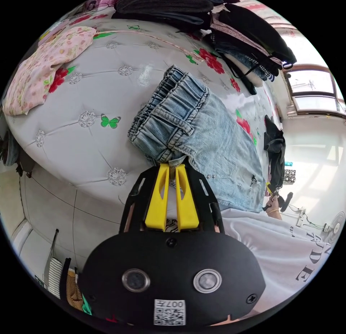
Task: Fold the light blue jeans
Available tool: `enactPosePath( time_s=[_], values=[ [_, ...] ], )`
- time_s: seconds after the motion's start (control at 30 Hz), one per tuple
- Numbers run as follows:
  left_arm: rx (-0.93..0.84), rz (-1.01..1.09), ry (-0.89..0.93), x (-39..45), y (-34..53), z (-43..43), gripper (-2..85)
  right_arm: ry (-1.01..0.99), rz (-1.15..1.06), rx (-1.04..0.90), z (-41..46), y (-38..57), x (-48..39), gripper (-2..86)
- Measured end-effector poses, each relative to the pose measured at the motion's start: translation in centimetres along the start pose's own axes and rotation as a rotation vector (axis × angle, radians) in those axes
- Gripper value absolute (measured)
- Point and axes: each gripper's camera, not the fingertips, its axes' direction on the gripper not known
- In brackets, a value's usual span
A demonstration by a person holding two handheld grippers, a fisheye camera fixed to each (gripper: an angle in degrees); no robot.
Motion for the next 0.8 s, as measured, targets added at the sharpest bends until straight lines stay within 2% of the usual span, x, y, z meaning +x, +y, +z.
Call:
enactPosePath(
  time_s=[0.13,0.27,0.33,0.47,0.6,0.73,0.8],
  values=[
    [0.028,0.031,0.025,-1.2,0.3,-1.5,2.4,-0.054,0.182,0.11,-4.8,3.9,6.0,8.6],
    [0.151,0.125,0.223,-4.1,2.3,-4.6,4.6,-0.101,0.453,0.182,-8.2,11.1,14.1,11.1],
    [0.172,0.085,0.26,-6.4,3.2,-5.6,4.8,-0.119,0.52,0.179,-8.1,13.8,16.4,11.5],
    [0.248,-0.057,0.326,-11.4,4.5,-6.9,5.7,-0.245,0.559,0.129,-5.5,16.7,17.9,11.1],
    [0.254,-0.088,0.362,-12.8,3.0,-6.0,9.5,-0.111,0.656,0.208,-5.2,18.1,17.0,6.9],
    [0.216,-0.076,0.335,-13.0,0.9,-4.8,11.5,-0.295,0.651,0.218,-4.7,16.7,16.6,1.7],
    [0.209,-0.076,0.323,-13.7,-0.2,-4.4,11.9,-0.326,0.549,0.247,-5.9,15.2,14.6,1.0]
  ],
)
